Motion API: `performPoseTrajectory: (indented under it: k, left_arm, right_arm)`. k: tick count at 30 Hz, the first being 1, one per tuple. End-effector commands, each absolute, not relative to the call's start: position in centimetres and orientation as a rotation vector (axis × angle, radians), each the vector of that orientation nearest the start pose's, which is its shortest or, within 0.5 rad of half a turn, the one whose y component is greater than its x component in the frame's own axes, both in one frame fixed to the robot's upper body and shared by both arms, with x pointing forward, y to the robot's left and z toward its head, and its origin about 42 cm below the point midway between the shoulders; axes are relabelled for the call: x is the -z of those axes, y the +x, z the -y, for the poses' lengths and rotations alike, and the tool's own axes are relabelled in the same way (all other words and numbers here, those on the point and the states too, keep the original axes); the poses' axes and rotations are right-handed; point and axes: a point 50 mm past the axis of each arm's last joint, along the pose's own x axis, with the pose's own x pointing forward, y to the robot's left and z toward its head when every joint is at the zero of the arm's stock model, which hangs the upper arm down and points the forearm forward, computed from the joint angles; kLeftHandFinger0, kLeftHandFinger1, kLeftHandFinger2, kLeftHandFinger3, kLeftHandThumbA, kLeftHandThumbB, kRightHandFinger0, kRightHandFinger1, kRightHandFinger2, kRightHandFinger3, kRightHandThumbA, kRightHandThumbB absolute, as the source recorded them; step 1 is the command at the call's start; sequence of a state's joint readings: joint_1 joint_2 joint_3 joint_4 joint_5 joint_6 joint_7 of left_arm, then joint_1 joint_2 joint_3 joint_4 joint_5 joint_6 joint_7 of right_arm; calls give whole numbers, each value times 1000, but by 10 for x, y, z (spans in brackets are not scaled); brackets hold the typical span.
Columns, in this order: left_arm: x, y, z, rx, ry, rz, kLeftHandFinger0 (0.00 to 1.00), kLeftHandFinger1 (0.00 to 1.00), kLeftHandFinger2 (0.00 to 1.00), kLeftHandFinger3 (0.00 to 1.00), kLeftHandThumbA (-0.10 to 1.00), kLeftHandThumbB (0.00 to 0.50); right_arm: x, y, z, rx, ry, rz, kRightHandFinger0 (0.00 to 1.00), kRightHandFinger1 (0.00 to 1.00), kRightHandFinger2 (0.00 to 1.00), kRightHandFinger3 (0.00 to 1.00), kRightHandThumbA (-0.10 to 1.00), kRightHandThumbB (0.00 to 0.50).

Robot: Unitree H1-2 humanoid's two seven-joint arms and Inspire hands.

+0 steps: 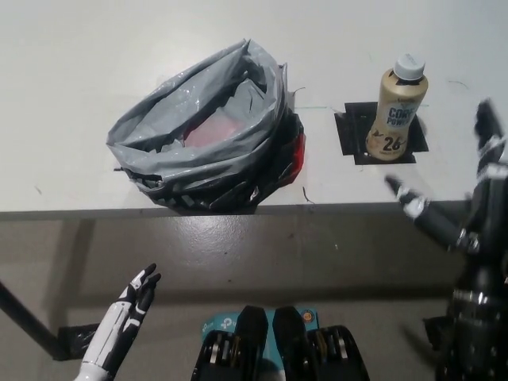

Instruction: Use the right hand to pick up a bottle of protein shake and place it into a plastic bag on the left side

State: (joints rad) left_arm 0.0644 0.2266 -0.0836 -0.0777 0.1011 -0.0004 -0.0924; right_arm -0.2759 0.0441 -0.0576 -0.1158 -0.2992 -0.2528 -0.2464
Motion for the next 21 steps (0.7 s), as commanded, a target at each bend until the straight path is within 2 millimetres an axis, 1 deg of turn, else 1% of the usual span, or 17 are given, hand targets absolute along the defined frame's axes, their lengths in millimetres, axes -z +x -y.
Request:
performPoseTrajectory:
  k: [1,2,3,4,5,6,7,8,10,11,12,13,14,16,18,21]
  left_arm:
    - [-113,260,-260,195,351,76,1000,1000,1000,1000,1000,99]
    - [-113,259,-260,193,345,74,1000,1000,1000,1000,1000,113]
    - [-113,259,-260,191,339,72,1000,1000,1000,1000,1000,116]
    - [-112,257,-260,192,336,69,1000,1000,1000,1000,1000,116]
    - [-113,257,-260,193,340,67,1000,1000,1000,1000,1000,114]
    - [-113,256,-260,193,341,67,1000,1000,1000,1000,1000,113]
    - [-113,256,-259,195,346,71,1000,1000,1000,1000,1000,114]
    - [-113,256,-259,196,346,73,1000,1000,1000,1000,1000,121]
    - [-113,255,-259,197,342,73,1000,1000,1000,1000,1000,122]
    - [-113,255,-259,198,333,76,1000,1000,1000,1000,1000,118]
    - [-113,255,-259,197,329,76,1000,1000,1000,1000,1000,124]
    - [-113,256,-258,202,326,80,1000,1000,1000,1000,1000,127]
    - [-112,256,-257,204,324,82,1000,1000,1000,1000,1000,128]
    - [-112,256,-257,209,322,82,1000,1000,1000,1000,1000,144]
    - [-112,255,-257,215,317,82,1000,1000,1000,1000,1000,146]
    - [-113,256,-257,217,322,84,1000,1000,1000,1000,1000,175]
  right_arm:
    - [-251,365,200,305,-130,587,1000,1000,1000,1000,1000,379]
    - [-252,373,201,305,-118,562,1000,1000,1000,1000,1000,376]
    - [-252,379,202,302,-105,548,1000,1000,1000,1000,1000,374]
    - [-252,382,202,303,-97,539,1000,1000,1000,1000,1000,364]
    - [-252,390,202,294,-59,526,1000,1000,1000,1000,1000,357]
    - [-252,391,202,291,-46,522,1000,1000,1000,1000,1000,357]
    - [-251,397,202,276,-24,515,1000,1000,1000,1000,998,357]
    - [-251,402,201,272,-14,506,1000,1000,1000,1000,1000,369]
    - [-251,409,199,270,-6,488,1000,1000,1000,1000,1000,379]
    - [-252,414,199,271,0,482,1000,1000,1000,1000,1000,378]
    - [-253,418,198,267,14,479,1000,1000,1000,1000,999,365]
    - [-254,424,198,259,48,464,1000,1000,1000,1000,983,368]
    - [-254,426,198,258,55,458,1000,1000,1000,1000,979,369]
    - [-255,435,198,247,89,433,1000,1000,1000,1000,963,374]
    - [-252,441,199,249,72,415,1000,1000,1000,1000,992,387]
    - [-252,455,204,238,54,383,1000,1000,1000,1000,995,394]
